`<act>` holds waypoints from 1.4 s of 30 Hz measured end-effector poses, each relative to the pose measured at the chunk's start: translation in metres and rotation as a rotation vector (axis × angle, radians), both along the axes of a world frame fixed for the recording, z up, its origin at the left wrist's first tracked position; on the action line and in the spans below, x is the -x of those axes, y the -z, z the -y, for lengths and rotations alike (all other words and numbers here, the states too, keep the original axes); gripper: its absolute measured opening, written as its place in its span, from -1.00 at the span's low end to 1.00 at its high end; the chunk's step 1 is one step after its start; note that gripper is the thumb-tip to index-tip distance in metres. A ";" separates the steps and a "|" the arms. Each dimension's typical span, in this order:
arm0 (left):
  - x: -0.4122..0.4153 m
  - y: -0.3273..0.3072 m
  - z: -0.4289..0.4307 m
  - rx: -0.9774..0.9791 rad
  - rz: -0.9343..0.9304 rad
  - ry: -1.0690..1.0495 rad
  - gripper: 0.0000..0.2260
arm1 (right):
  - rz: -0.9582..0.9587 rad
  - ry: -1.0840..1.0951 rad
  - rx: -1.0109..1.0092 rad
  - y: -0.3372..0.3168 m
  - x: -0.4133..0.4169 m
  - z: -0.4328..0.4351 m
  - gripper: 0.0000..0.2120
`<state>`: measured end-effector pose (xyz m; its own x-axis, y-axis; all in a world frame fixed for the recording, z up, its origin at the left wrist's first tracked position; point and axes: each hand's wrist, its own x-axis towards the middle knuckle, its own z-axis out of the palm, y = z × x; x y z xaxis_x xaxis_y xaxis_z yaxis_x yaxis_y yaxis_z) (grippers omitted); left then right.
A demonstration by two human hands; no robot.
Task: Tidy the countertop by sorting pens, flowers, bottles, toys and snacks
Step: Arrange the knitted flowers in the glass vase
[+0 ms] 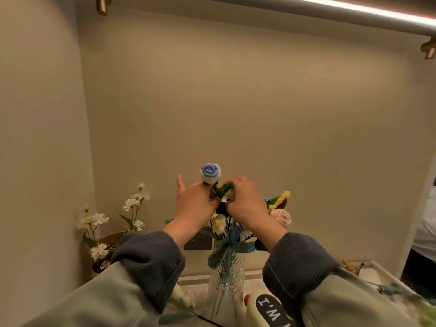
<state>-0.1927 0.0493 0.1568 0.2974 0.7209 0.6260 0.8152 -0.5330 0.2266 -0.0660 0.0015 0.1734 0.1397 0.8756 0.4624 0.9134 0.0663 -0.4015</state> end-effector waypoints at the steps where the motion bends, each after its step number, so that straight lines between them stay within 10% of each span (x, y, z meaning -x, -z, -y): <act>1: 0.001 0.000 0.000 -0.013 -0.029 -0.023 -0.74 | 0.064 0.045 0.056 -0.001 0.001 0.002 -0.69; 5: 0.004 0.006 0.001 0.010 -0.102 -0.103 -0.67 | 0.066 0.024 0.171 -0.002 0.003 0.005 -0.63; 12: 0.007 0.010 0.016 0.061 0.004 -0.104 -0.42 | -0.418 -0.199 -0.250 -0.025 0.008 0.024 -0.46; 19: 0.012 0.011 0.044 0.174 0.627 0.188 -0.08 | -0.514 -0.291 -0.332 -0.043 0.006 0.044 -0.59; 23: 0.004 0.015 0.058 -0.130 0.338 0.145 -0.42 | -0.549 -0.355 -0.349 -0.039 0.002 0.057 -0.62; 29: -0.027 0.022 0.077 0.090 0.165 -0.115 -0.45 | -0.529 -0.423 -0.360 -0.034 -0.031 0.078 -0.64; 42: -0.191 0.024 0.174 -0.130 0.855 0.391 -0.61 | -0.603 -0.359 -0.406 0.006 -0.196 0.126 -0.64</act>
<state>-0.0017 -0.1248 0.1329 -0.0930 0.5767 0.8117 0.1590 -0.7961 0.5838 0.1300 -0.1245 0.1674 0.2093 0.6942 0.6887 0.4425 0.5608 -0.6998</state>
